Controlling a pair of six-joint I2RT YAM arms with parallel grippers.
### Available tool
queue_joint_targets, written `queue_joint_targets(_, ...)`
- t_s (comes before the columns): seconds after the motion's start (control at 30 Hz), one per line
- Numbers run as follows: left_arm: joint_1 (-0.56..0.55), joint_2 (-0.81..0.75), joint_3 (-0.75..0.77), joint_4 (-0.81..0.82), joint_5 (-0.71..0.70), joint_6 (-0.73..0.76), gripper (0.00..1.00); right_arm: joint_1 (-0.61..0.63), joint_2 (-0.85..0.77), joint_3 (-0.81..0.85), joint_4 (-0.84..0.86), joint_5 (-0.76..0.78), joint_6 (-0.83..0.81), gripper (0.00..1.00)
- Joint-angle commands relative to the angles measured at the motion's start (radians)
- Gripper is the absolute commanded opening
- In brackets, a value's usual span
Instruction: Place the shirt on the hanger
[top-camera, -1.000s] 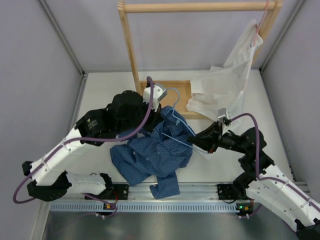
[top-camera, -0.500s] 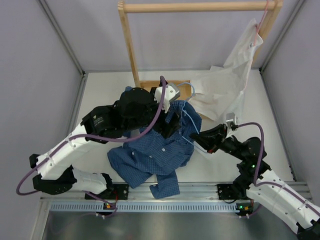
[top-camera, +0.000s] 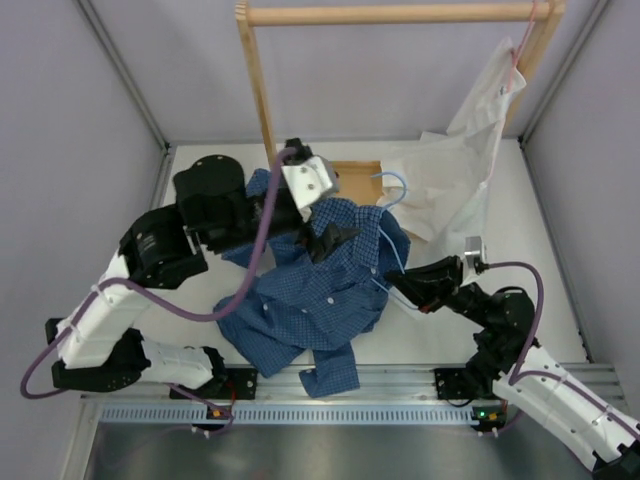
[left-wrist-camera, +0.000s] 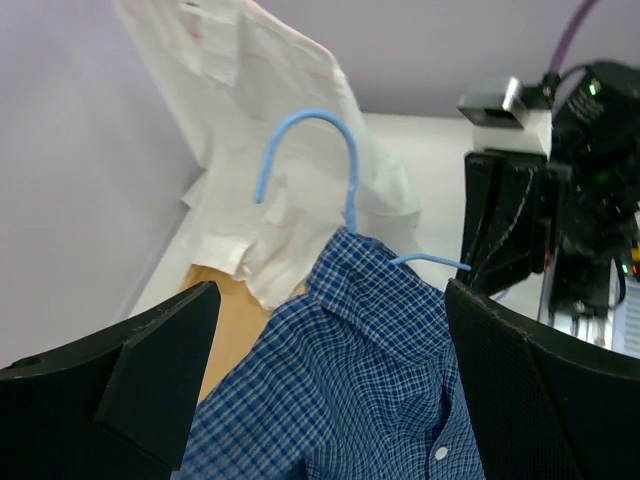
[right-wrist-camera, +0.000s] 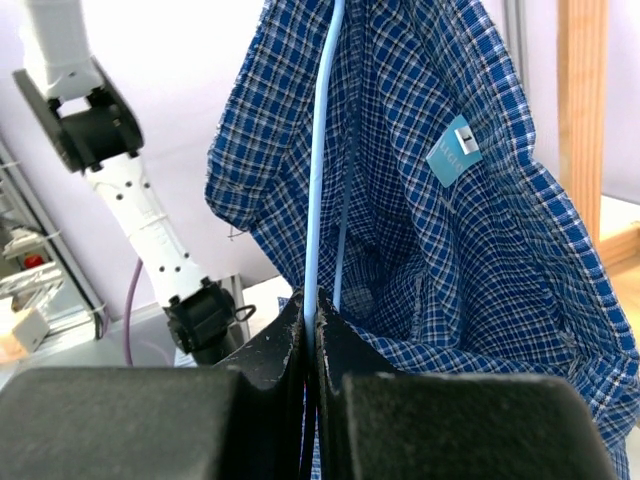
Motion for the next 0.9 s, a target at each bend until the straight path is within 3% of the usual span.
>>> queue_joint_targets(0.0,0.032,0.068,0.012,-0.095,0.218,0.095,0.98,0.012,-0.052,0.021,0.098,-0.042,-0.035,0.00)
queue_joint_targets(0.2,0.248,0.117,0.058,-0.181,0.618,0.064,0.88,0.012,-0.078,0.025,0.079,-0.120,-0.052,0.00)
queue_joint_targets(0.5,0.255,0.156,0.035,-0.215,0.763,0.092,0.84,0.012,-0.058,0.053,0.052,-0.209,-0.066,0.00)
queue_joint_targets(0.7,0.256,0.137,0.012,-0.231,0.812,0.101,0.88,0.014,-0.062,0.071,0.022,-0.247,-0.086,0.00)
queue_joint_targets(0.87,0.256,0.160,0.010,-0.229,0.818,0.073,0.81,0.011,-0.046,0.090,0.033,-0.310,-0.083,0.00)
